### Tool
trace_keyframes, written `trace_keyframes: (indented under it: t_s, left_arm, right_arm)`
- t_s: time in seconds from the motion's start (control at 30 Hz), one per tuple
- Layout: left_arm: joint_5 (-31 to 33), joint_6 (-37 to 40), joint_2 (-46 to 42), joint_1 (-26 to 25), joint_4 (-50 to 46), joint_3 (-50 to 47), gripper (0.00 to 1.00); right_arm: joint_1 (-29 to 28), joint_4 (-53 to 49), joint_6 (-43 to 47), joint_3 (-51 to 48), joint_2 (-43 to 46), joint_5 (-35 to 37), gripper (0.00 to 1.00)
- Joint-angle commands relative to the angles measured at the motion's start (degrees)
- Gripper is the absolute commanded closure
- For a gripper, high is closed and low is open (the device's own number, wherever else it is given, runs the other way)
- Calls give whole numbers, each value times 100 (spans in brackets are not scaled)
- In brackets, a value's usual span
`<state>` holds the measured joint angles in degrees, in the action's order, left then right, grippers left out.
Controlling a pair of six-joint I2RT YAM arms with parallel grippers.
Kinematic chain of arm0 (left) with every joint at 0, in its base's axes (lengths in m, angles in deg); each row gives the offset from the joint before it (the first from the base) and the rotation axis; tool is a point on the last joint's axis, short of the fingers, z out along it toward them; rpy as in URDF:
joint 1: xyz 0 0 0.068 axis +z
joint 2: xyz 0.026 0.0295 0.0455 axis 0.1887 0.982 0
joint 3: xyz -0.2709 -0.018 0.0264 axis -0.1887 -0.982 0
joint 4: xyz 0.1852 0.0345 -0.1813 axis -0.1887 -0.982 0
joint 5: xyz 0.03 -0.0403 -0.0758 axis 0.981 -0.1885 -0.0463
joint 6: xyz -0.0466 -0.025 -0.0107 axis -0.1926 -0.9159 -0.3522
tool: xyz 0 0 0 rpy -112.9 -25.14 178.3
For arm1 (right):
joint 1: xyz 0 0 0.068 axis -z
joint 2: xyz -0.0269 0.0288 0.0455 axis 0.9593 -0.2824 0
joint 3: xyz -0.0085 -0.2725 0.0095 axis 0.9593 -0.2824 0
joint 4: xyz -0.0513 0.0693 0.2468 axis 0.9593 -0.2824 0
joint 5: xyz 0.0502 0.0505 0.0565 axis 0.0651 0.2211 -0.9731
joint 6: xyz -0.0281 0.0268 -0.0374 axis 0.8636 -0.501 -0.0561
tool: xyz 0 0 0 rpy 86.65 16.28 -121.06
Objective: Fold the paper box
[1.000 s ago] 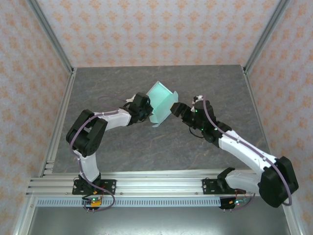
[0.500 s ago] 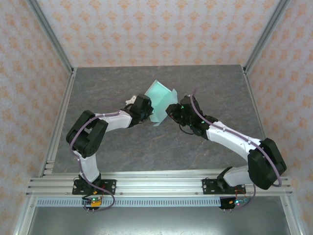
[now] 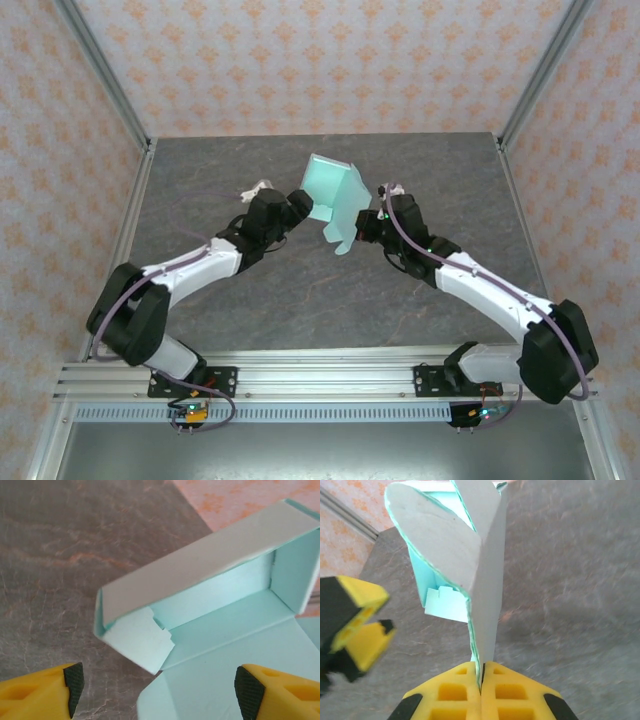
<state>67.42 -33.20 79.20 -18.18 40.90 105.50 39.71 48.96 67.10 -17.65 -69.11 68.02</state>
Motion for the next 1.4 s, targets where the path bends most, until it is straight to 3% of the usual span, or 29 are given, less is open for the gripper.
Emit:
trace_keyframes:
  t_s: [0.0, 0.13, 0.23, 0.37, 0.57, 0.63, 0.87, 1.07, 1.3, 1.37]
  left_arm:
    - [10, 1305, -540, 157, -794, 68, 17]
    - [-602, 2794, -901, 383, -1035, 205, 18]
    - [-2009, 3711, -1039, 593, -976, 433, 19]
    - [-2857, 4863, -815, 608, -1984, 1323, 16]
    - [-4498, 5311, 14, 612, -2871, 2038, 13]
    - [-4540, 5217, 92, 599, -2831, 1885, 6]
    - [-4290, 4757, 98, 595, -2478, 1402, 2]
    - [-4156, 4890, 248, 603, -2698, 1339, 1]
    - [-4211, 4991, 580, 608, -2895, 1484, 8]
    - [-4349, 4948, 602, 610, -2834, 1472, 14]
  right_arm:
    - [283, -281, 1567, 170, 199, -88, 95]
    - [578, -497, 2594, 321, 306, -583, 95]
    - [629, -1108, 3735, 631, 305, -766, 95]
    - [628, -2086, 5227, 1035, 477, -1105, 95]
    - [629, -3193, 6607, 1396, 519, -1142, 95]
    - [630, -3256, 6694, 1414, 568, -1100, 95]
    - [647, -3425, 6803, 1461, 622, -1452, 95]
    - [647, -3257, 6810, 1361, 689, -1412, 95]
    - [664, -3110, 6722, 1277, 819, -1385, 96]
    - [697, -3088, 6695, 1243, 870, -1403, 96]
